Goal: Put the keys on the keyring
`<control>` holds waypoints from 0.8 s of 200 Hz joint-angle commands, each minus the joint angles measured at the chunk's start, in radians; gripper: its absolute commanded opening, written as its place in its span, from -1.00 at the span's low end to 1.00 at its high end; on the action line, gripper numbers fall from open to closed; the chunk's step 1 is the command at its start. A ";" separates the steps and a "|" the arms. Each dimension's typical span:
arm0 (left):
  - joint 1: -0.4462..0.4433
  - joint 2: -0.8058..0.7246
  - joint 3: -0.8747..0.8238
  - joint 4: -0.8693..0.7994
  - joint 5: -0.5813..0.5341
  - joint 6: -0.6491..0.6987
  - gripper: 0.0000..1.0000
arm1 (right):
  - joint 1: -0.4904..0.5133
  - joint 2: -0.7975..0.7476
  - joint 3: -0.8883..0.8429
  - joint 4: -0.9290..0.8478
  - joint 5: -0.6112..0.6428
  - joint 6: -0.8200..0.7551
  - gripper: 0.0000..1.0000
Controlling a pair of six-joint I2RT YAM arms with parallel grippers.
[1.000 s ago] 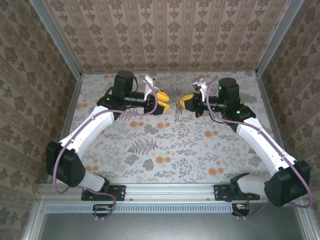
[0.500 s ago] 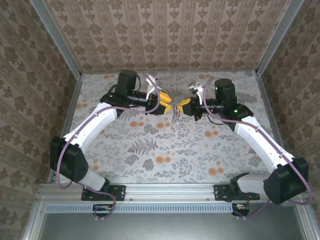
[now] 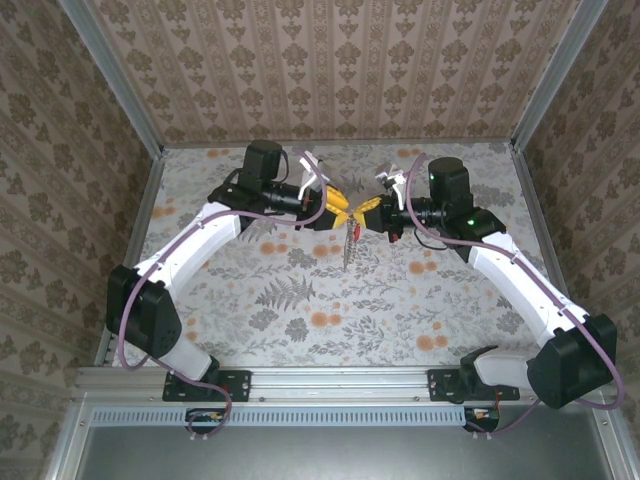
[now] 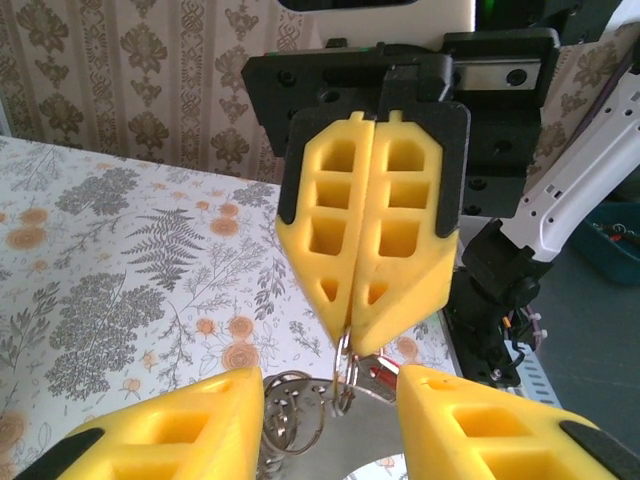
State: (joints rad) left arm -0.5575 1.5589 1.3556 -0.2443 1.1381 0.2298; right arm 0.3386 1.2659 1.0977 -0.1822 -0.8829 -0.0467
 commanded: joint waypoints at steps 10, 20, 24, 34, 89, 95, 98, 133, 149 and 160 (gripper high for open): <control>-0.014 0.016 0.042 -0.010 0.043 0.013 -0.26 | 0.007 0.001 0.018 0.047 -0.031 0.006 -1.00; -0.016 0.020 0.043 -0.012 0.046 0.013 -0.28 | 0.007 0.001 0.016 0.049 -0.030 0.007 -1.00; -0.017 0.022 0.045 -0.013 0.047 0.013 -0.30 | 0.007 0.002 0.016 0.050 -0.030 0.007 -1.00; -0.019 0.022 0.046 -0.017 0.051 0.014 -0.34 | 0.007 0.001 0.015 0.050 -0.028 0.007 -1.00; -0.022 0.025 0.042 -0.032 0.052 0.025 -0.51 | 0.007 -0.001 0.015 0.050 -0.019 0.006 -1.00; -0.022 0.024 0.042 -0.033 0.052 0.025 -0.54 | 0.007 -0.001 0.014 0.050 -0.019 0.006 -1.00; -0.022 0.025 0.043 -0.033 0.052 0.025 -0.56 | 0.007 0.000 0.015 0.051 -0.019 0.005 -1.00; -0.024 0.026 0.039 -0.026 0.054 0.022 -0.86 | 0.007 0.001 0.014 0.051 -0.016 0.005 -1.00; -0.024 0.025 0.035 -0.012 0.055 0.015 -1.00 | 0.007 0.001 0.011 0.051 -0.014 0.007 -1.00; -0.024 0.025 0.030 0.001 0.054 0.007 -1.00 | 0.006 -0.002 0.012 0.056 -0.007 0.016 -0.95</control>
State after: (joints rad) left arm -0.5743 1.5757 1.3708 -0.2581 1.1553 0.2352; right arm 0.3412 1.2659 1.0977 -0.1627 -0.8864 -0.0463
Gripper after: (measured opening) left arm 0.058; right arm 0.066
